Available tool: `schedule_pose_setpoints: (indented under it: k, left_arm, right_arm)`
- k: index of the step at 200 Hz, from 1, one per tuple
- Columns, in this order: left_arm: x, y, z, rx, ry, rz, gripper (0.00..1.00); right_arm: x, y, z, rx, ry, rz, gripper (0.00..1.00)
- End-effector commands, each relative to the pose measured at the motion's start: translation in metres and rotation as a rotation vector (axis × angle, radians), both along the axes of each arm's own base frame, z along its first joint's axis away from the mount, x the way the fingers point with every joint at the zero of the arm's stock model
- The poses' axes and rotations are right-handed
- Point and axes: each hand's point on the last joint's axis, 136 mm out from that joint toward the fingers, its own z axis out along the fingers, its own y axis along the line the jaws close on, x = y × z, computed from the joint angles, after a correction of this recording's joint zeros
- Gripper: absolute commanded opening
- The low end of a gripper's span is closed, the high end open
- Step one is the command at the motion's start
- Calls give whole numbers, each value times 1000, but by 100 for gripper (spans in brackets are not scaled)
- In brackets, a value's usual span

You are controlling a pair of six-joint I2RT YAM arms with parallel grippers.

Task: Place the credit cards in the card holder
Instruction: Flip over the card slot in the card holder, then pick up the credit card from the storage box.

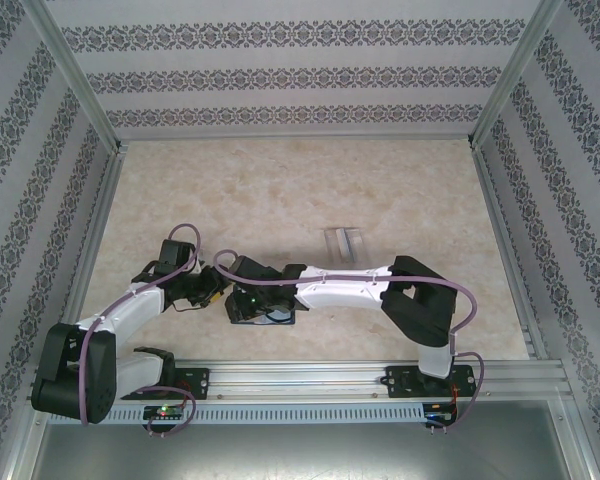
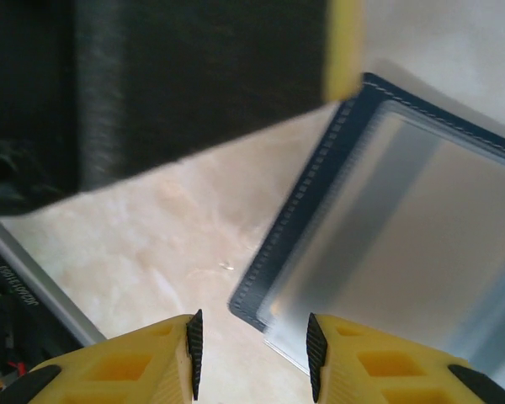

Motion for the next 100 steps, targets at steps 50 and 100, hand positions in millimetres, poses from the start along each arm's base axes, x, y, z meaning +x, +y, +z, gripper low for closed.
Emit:
schedule_pose_setpoints:
  k: [50, 100]
  left_arm:
    - [-6, 5, -18, 45, 5, -28, 61]
    - [-3, 14, -6, 153, -35, -64, 63]
  right_arm:
    - [9, -13, 36, 100, -154, 30, 42]
    - [69, -120, 66, -203, -410, -103, 45]
